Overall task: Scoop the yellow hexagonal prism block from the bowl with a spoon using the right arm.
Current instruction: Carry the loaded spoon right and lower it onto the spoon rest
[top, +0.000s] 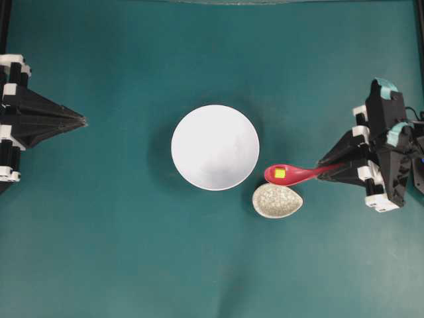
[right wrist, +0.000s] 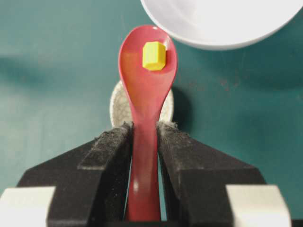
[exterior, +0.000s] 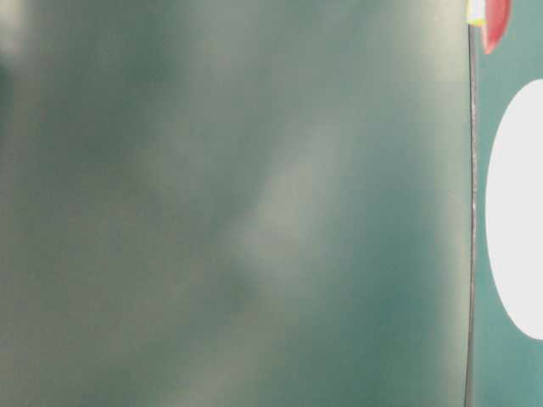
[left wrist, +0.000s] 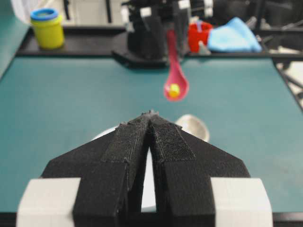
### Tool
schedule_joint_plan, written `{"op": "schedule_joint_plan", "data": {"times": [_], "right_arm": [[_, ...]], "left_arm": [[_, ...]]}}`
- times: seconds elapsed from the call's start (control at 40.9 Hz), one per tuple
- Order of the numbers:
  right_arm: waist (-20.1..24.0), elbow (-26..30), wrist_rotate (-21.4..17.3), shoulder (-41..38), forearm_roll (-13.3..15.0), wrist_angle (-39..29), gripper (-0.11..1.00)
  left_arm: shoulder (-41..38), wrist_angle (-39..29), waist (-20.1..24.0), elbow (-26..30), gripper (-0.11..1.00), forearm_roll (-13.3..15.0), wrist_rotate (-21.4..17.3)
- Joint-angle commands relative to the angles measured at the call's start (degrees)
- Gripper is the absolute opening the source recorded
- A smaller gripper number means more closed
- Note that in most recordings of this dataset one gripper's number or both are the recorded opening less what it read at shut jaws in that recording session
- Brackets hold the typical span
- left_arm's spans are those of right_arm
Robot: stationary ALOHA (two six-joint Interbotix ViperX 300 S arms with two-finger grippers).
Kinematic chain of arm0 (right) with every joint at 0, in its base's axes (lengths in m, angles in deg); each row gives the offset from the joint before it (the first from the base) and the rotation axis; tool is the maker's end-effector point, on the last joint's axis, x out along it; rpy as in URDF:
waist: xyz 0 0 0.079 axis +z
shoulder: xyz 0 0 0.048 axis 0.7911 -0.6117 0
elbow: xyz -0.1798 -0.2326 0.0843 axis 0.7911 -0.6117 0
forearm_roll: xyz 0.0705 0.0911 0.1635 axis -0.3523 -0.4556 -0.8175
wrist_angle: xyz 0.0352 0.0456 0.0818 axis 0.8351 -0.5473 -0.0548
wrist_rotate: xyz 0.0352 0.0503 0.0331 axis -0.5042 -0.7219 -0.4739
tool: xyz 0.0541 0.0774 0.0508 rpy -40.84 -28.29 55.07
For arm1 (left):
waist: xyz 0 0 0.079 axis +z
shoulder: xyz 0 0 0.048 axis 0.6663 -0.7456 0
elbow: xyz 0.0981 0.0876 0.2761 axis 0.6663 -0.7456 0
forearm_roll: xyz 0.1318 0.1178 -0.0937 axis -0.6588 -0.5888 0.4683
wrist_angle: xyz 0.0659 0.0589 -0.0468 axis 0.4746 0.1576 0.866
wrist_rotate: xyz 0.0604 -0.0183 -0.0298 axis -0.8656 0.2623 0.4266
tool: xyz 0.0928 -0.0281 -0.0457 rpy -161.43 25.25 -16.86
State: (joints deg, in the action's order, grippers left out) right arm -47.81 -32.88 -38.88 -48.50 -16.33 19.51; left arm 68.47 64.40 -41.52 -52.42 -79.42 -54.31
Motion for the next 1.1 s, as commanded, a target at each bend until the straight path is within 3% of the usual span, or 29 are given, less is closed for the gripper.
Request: {"op": "schedule_joint_plan", "data": {"times": [0.0,0.562,1.076], "right_arm": [[1.6,-0.9,-0.1,-0.2,-0.7,3.6,0.25],[7.2,-5.1,-0.1,-11.7,-4.4,15.6,0.25],[11.1,-5.0,-0.1,-15.9,-8.5,18.7,0.25]], "left_arm": [[-0.2,0.5,0.1,1.8,0.01,-0.1,0.2],[-0.4,0.5,0.0,2.0,0.01,0.1,0.5],[-0.5,1.1,0.0,2.2,0.01,0.1,0.5]]}}
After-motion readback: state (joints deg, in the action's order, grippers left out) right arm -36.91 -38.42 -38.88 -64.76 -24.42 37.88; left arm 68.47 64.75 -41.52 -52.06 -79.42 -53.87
